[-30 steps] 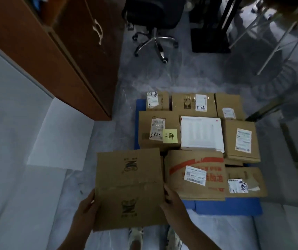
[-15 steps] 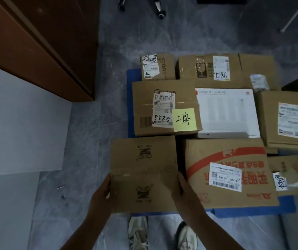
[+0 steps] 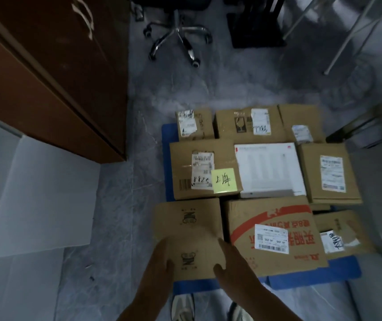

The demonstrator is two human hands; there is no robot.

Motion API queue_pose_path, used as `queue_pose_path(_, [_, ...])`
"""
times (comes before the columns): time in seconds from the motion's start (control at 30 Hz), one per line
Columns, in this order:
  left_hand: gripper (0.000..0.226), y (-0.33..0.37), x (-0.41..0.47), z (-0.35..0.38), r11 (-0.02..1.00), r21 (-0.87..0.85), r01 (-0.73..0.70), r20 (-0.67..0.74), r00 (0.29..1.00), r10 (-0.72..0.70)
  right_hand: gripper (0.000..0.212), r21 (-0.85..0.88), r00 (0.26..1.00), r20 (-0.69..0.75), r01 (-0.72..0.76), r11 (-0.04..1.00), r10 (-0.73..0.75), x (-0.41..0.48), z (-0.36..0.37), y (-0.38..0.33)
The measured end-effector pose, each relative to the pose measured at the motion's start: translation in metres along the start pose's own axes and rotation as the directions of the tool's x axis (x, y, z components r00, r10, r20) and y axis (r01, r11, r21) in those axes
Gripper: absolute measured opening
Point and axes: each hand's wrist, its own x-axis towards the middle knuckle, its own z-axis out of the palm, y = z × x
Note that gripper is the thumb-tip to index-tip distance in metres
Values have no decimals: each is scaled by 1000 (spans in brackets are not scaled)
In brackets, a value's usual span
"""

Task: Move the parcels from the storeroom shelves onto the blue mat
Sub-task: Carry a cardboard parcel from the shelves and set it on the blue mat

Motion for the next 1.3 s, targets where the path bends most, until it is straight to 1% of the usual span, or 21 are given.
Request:
queue_pose_path(0.07, [56,47,-21,-7,996,41,-80,54,996,77,66,23,999,-49,2,1000,-1,-33,-35,-20])
queue_pose_path(0.13, [56,108,-42,-20,977,62,-203,44,979,200,65,46,988,-151,27,999,-20,-69,-76,-41])
queue_pose_path(0.23, [56,197,-82,-43,894,140,-425,51,905,422,65,49,954,-287,100,994,-82,-132,-142,-72])
queue_pose_path(0.33, [59,267,-130,-65,814,181,-551,83,834,546,64,20,889,-438,158,987,-134,-204,-195,-95])
queue_pose_path(0.43, [61,332,-176,-84,689,247,-682,148,729,669,64,12,807,-568,205,979,-162,-268,-241,-109])
queue_pose_path(0.5, [60,372,-206,-89,598,277,-752,181,652,736,64,21,751,-646,200,980,-139,-310,-267,-111])
queue_pose_path(0.57, [61,407,-239,-87,505,297,-810,222,573,789,60,23,691,-712,202,979,-126,-354,-286,-107])
queue_pose_path(0.63, [62,436,-275,-76,401,312,-861,269,485,832,58,9,613,-782,193,981,-113,-400,-297,-98])
queue_pose_path(0.73, [62,467,-337,-47,272,305,-913,363,376,853,61,25,482,-875,134,991,-43,-474,-297,-71])
queue_pose_path(0.8, [63,475,-379,-20,171,292,-941,420,287,861,65,37,442,-897,76,996,-1,-520,-292,-45])
queue_pose_path(0.9, [65,470,-448,25,42,250,-967,499,166,850,66,72,385,-921,17,997,60,-593,-273,-3])
queue_pose_path(1.03, [64,448,-549,90,-132,146,-980,582,-22,813,66,187,308,-932,-45,981,191,-693,-224,61])
queue_pose_path(1.07, [64,440,-574,108,-170,117,-978,605,-66,794,67,226,280,-931,-61,972,234,-718,-209,78])
queue_pose_path(1.2, [61,405,-671,184,-330,21,-944,705,-220,674,66,376,120,-913,-125,918,391,-813,-144,155])
queue_pose_path(1.3, [59,366,-741,239,-370,-130,-920,750,-335,570,64,487,28,-867,-160,859,497,-876,-87,209])
